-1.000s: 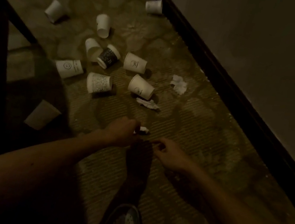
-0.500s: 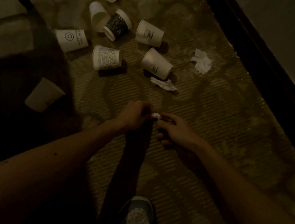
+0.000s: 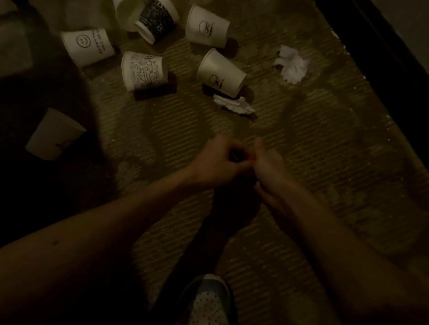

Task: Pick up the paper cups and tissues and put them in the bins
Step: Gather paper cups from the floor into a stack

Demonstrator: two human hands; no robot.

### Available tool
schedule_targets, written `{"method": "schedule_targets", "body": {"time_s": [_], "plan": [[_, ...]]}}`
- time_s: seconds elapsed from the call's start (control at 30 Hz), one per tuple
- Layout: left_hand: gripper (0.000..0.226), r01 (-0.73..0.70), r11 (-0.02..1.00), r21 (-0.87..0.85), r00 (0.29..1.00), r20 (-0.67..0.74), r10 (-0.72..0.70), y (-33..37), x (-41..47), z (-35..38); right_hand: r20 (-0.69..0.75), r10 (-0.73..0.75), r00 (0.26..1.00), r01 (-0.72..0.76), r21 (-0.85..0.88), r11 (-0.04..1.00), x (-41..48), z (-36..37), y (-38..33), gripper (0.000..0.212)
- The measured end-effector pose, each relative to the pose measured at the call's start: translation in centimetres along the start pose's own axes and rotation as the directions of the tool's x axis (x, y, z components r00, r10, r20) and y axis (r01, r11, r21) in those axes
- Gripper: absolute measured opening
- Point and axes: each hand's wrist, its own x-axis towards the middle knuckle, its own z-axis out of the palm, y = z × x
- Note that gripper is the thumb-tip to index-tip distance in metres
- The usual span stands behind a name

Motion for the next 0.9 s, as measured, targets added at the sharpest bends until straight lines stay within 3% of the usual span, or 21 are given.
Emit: {"method": "schedule_targets", "body": {"time_s": [0.07,0.13,0.23,0.37,0.53,0.77,0.9], "plan": [[0.011,-0.008,1.0,0.005,0.996,-0.085,0.009,0.1,0.8,-0.7,-0.047,-0.057,0.997,0.053,-0.087,0.995,0.5,-0.4,0.1,0.048],[0.008,0.01,0.999,0.042,0.984,-0.178,-0.003,-0.2,1.8,-2.0,-0.042,-0.093,0.995,0.092,-0.037,0.995,1.0,-1.0,0.3,0.044],[0.021,0.056,0.97,0.238,0.964,-0.267,0.01,-1.0,3.6,-3.8,-0.053,-0.125,0.991,0.125,-0.016,0.992,1.8,-1.9,0.5,0.045],[0.043,-0.016,0.873,0.488,0.974,-0.191,0.125,-1.9,5.9,-4.3,-0.082,-0.16,0.984,0.153,-0.084,0.985,3.2,-2.7,1.0,0.044],[0.049,-0.062,0.8,0.596,0.989,-0.07,0.129,-2.0,8.1,-3.6,-0.026,-0.383,0.923,0.359,-0.297,0.885,4.1,-3.6,1.1,0.04],[0.027,0.003,0.83,0.558,0.973,-0.193,0.126,-2.2,9.3,-2.5,0.065,-0.465,0.883,0.454,-0.369,0.811,4.1,-4.8,1.0,0.022],[0.02,-0.02,0.881,0.473,0.99,-0.114,0.083,-2.0,8.7,-2.0,0.055,-0.456,0.888,0.447,-0.34,0.828,4.6,-5.0,0.9,0.015]]}}
